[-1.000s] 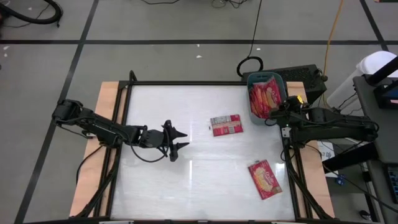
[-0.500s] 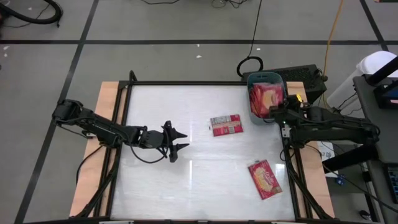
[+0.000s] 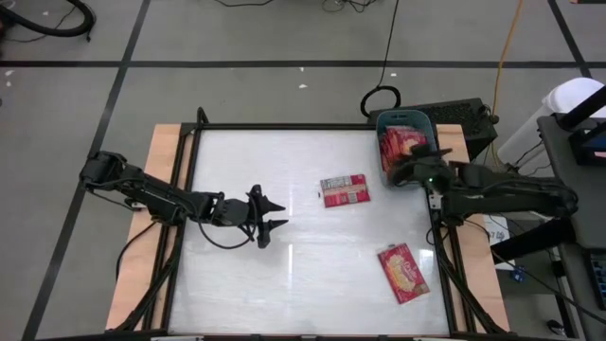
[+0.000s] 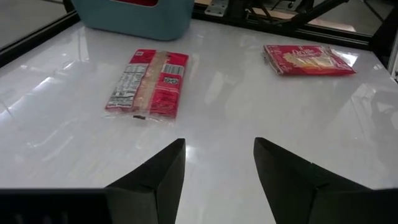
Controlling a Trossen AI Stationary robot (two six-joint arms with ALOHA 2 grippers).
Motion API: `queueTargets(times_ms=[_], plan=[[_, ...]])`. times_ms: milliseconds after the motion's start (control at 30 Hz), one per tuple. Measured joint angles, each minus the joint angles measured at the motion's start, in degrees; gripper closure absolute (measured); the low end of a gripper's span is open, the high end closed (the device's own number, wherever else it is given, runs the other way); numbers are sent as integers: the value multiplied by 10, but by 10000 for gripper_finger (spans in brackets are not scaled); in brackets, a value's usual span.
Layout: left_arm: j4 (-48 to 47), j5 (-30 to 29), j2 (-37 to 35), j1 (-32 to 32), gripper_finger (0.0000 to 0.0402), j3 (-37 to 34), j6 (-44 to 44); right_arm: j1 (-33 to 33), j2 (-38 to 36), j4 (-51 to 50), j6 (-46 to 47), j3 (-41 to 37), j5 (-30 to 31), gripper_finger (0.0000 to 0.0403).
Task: Sort popcorn bags into baskets
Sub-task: Put the red popcorn bag into the blue bin
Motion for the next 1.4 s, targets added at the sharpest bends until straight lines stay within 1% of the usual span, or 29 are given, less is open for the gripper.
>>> queueTargets(times_ms=[100, 200, 233, 300, 367, 433, 500, 600, 700, 833, 900, 933, 1067, 1133, 1300, 1400], plan=[[5, -4, 9, 1, 206, 0, 1, 36, 47, 140, -39, -21, -57, 248], [10, -9, 24, 2, 206, 0, -1, 91, 107, 338, -135, -45, -106, 248], [19, -9, 33, 2, 206, 0, -1, 110, 128, 398, -165, -51, -112, 248], [27, -14, 51, 2, 206, 0, 2, 145, 170, 479, -212, -52, -117, 248], [58, -20, 70, 2, 206, -1, 8, 174, 212, 515, -247, -52, -109, 248], [84, -23, 89, 3, 206, 0, 16, 193, 255, 529, -248, -53, -68, 248], [114, -33, 109, 3, 206, 0, 30, 200, 299, 531, -221, -52, -35, 249], [157, -50, 137, 3, 206, 0, 51, 200, 369, 534, -186, -52, -26, 257], [201, -51, 165, 4, 206, 0, 62, 198, 431, 552, -164, -52, -3, 270], [244, -51, 196, 3, 206, 0, 72, 192, 491, 637, -190, -36, 1, 289], [251, -51, 206, 3, 206, 1, 77, 188, 507, 638, -213, -16, 5, 301], [257, -51, 211, 3, 206, 2, 77, 182, 511, 616, -217, -4, 5, 308], [262, -52, 221, 3, 206, 3, 76, 147, 519, 480, -218, 47, -3, 340], [264, -53, 221, 3, 206, 2, 74, 129, 520, 421, -230, 61, -22, 358], [270, -65, 221, 3, 206, 3, 68, 85, 521, 390, -228, 59, -94, 395], [271, -65, 221, 3, 206, 3, 56, 74, 532, 388, -239, 52, -115, 401]])
